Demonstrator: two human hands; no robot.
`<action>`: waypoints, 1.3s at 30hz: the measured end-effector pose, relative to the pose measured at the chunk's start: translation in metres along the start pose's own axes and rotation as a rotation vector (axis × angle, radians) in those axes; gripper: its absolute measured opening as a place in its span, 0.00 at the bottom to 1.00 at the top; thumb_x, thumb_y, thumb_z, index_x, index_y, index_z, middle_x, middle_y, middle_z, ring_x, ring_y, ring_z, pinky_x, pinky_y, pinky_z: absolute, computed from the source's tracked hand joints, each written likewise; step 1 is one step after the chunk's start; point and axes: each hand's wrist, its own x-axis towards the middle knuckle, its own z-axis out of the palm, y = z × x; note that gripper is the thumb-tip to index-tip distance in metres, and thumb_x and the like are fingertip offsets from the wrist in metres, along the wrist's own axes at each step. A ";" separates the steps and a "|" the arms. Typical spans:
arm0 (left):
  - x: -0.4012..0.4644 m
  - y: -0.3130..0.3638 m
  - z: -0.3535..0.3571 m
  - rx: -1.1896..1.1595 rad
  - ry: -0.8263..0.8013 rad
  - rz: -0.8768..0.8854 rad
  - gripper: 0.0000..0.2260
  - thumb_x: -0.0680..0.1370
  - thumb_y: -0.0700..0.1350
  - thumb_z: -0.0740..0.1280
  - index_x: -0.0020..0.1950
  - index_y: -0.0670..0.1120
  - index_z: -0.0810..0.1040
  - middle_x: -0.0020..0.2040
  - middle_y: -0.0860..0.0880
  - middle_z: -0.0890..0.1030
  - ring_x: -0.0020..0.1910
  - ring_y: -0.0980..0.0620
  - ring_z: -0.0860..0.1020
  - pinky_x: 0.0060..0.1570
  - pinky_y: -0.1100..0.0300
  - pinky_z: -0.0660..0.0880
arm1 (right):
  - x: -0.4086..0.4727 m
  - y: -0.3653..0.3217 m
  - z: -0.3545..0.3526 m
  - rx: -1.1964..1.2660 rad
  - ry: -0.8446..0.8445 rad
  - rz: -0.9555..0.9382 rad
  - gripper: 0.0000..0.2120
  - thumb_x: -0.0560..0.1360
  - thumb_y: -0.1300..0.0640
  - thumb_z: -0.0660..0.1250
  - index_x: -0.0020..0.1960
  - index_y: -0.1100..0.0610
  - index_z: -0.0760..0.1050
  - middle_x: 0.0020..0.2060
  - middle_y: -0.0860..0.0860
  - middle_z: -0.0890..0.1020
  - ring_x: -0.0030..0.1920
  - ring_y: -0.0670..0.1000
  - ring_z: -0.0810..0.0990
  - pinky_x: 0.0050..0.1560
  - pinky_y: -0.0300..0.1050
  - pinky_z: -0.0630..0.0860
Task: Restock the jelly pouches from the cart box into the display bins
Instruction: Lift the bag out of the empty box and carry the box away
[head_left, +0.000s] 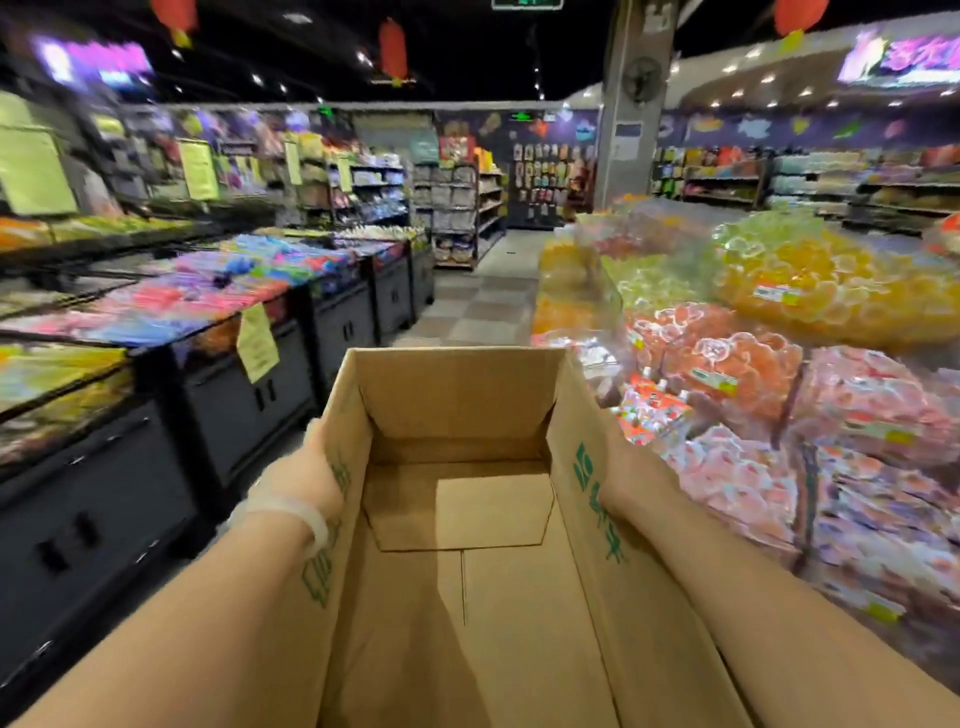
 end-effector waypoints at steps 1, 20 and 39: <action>0.007 -0.009 -0.002 0.036 0.010 -0.035 0.25 0.74 0.52 0.57 0.69 0.58 0.52 0.46 0.44 0.76 0.43 0.41 0.76 0.46 0.47 0.73 | 0.014 -0.013 0.007 -0.036 -0.005 -0.048 0.36 0.75 0.59 0.60 0.76 0.49 0.43 0.57 0.60 0.77 0.58 0.60 0.77 0.53 0.51 0.74; 0.334 -0.075 0.020 0.063 -0.036 -0.219 0.35 0.76 0.42 0.59 0.76 0.56 0.40 0.45 0.47 0.74 0.41 0.47 0.76 0.38 0.53 0.75 | 0.325 -0.242 0.136 0.058 -0.120 -0.146 0.29 0.78 0.53 0.57 0.75 0.46 0.47 0.50 0.55 0.78 0.46 0.57 0.78 0.40 0.48 0.75; 0.844 0.037 0.133 -0.049 -0.076 -0.127 0.25 0.80 0.48 0.50 0.76 0.55 0.46 0.42 0.46 0.74 0.35 0.48 0.71 0.30 0.57 0.65 | 0.788 -0.347 0.189 -0.078 -0.067 -0.041 0.40 0.76 0.58 0.60 0.76 0.49 0.35 0.44 0.53 0.77 0.39 0.54 0.74 0.34 0.44 0.69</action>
